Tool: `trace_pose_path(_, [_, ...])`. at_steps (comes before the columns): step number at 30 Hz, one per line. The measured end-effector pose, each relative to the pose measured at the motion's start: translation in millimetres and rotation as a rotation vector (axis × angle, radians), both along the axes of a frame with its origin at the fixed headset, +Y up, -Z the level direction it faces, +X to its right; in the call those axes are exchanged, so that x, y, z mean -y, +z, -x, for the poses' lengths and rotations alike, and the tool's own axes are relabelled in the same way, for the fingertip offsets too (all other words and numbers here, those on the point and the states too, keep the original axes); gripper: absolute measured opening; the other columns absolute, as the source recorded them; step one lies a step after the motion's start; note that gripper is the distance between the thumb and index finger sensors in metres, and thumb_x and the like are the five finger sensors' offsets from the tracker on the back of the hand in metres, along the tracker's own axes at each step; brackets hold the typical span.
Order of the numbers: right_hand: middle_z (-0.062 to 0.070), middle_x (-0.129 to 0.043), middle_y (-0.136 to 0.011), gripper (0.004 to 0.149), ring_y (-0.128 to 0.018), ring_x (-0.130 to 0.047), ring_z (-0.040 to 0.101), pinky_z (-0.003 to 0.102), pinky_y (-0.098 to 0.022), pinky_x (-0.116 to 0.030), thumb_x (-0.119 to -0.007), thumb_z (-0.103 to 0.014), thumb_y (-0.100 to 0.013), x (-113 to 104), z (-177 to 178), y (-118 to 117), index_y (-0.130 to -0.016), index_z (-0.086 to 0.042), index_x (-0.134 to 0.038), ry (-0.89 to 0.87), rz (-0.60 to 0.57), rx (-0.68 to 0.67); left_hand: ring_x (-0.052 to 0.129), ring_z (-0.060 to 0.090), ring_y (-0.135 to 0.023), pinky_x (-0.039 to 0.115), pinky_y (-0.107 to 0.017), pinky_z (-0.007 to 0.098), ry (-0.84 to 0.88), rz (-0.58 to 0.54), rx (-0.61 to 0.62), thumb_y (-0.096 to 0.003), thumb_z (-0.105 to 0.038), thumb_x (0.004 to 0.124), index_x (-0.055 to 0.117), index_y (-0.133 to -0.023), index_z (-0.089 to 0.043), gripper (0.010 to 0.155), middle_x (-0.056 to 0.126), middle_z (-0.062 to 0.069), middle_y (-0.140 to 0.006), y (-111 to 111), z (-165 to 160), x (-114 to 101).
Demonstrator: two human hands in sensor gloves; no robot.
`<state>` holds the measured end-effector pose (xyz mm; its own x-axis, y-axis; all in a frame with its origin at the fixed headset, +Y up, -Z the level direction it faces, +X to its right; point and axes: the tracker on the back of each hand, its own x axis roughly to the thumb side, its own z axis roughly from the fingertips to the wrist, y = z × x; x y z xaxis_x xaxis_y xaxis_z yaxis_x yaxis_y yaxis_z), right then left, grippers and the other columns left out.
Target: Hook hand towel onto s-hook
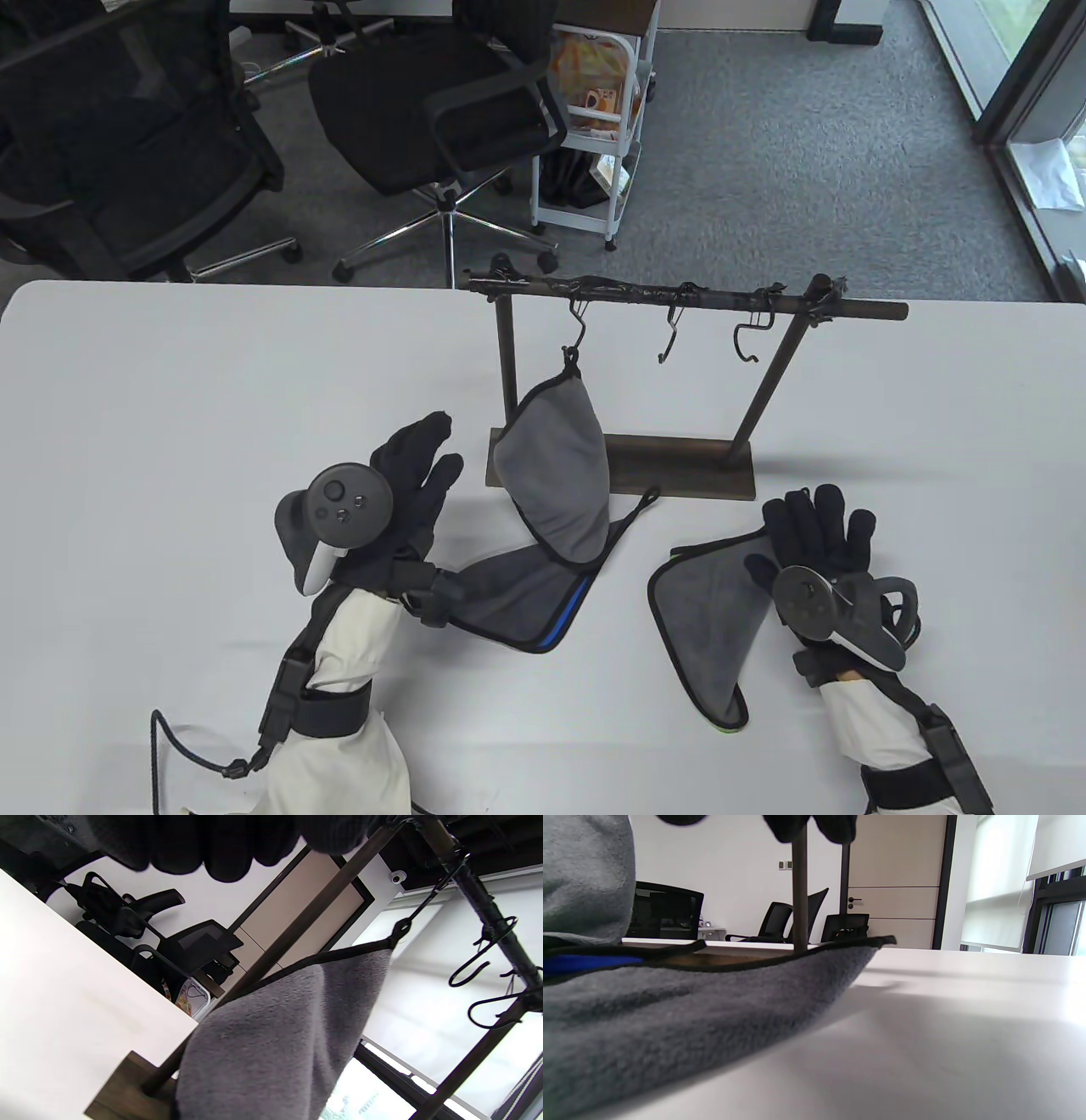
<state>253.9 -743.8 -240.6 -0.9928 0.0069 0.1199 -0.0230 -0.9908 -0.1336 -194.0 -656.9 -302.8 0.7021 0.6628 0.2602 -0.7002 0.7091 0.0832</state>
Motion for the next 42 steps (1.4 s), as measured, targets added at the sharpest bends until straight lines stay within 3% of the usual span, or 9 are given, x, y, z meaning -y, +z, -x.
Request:
trace_pose_path(12, [0.021,-0.032,-0.118,0.067,-0.105,-0.013,0.042,0.064,-0.070,-0.012,-0.050,-0.048,-0.058,-2.6,-0.3,-3.0,-0.114,-0.014,-0.036,-0.001,-0.001,0.040,0.073,0.047,-0.096,0.072,-0.069,0.055,-0.029,0.071,-0.065,-0.0569,-0.037,0.068,0.065,-0.109,-0.014,0.057,0.072,0.017,-0.108,-9.3,15.9,25.6])
trace_pose_path(16, [0.022,-0.036,-0.117,0.068,-0.106,-0.020,0.044,0.065,-0.073,-0.021,-0.051,-0.048,-0.058,-12.6,-3.0,-8.5,-0.114,-0.013,-0.038,-0.001,-0.045,0.127,0.073,0.047,-0.096,0.072,-0.069,0.055,-0.045,0.086,-0.076,-0.0568,-0.037,0.068,0.065,-0.109,-0.014,0.057,0.072,0.017,-0.108,-11.1,17.7,29.9])
trace_pose_path(20, [0.026,-0.047,-0.114,0.068,-0.103,-0.042,0.050,0.066,-0.073,-0.040,-0.053,-0.047,-0.059,-23.8,-8.1,-19.4,-0.114,-0.009,-0.044,-0.014,-0.118,0.294,0.072,0.047,-0.096,0.072,-0.069,0.056,-0.064,0.098,-0.078,-0.0568,-0.037,0.068,0.065,-0.109,-0.014,0.057,0.072,0.017,-0.108,-12.7,18.0,33.3])
trace_pose_path(24, [0.029,-0.058,-0.108,0.068,-0.094,-0.061,0.050,0.060,-0.067,-0.058,-0.056,-0.046,-0.059,-28.0,-16.7,-39.5,-0.112,-0.005,-0.047,-0.026,-0.070,0.448,0.072,0.047,-0.096,0.072,-0.069,0.056,-0.073,0.104,-0.079,-0.0568,-0.037,0.068,0.065,-0.109,-0.014,0.057,0.072,0.017,-0.108,-13.1,17.8,34.6])
trace_pose_path(29, [0.032,-0.077,-0.090,0.069,-0.068,-0.084,0.044,0.049,-0.047,-0.076,-0.059,-0.045,-0.058,-17.2,-21.6,-59.0,-0.106,0.005,-0.058,-0.019,0.053,0.595,0.072,0.047,-0.096,0.072,-0.069,0.056,-0.082,0.108,-0.079,-0.0567,-0.038,0.068,0.065,-0.109,-0.014,0.058,0.072,0.017,-0.108,-12.1,16.9,33.5])
trace_pose_path(35, [0.030,-0.088,-0.072,0.072,-0.051,-0.090,0.039,0.043,-0.034,-0.080,-0.057,-0.051,-0.057,8.8,-15.2,-68.9,-0.095,0.008,-0.075,0.002,0.217,0.636,0.073,0.047,-0.096,0.072,-0.069,0.056,-0.081,0.106,-0.081,-0.0567,-0.038,0.068,0.065,-0.109,-0.014,0.058,0.072,0.017,-0.108,-12.2,17.4,33.9])
trace_pose_path(42, [0.029,-0.088,-0.070,0.071,-0.051,-0.090,0.037,0.042,-0.034,-0.080,-0.059,-0.050,-0.057,25.6,-8.4,-73.5,-0.093,0.010,-0.076,-0.009,0.322,0.635,0.073,0.047,-0.096,0.072,-0.069,0.056,-0.091,0.109,-0.079,-0.0566,-0.038,0.068,0.065,-0.109,-0.013,0.058,0.072,0.018,-0.108,-11.4,16.3,34.3])
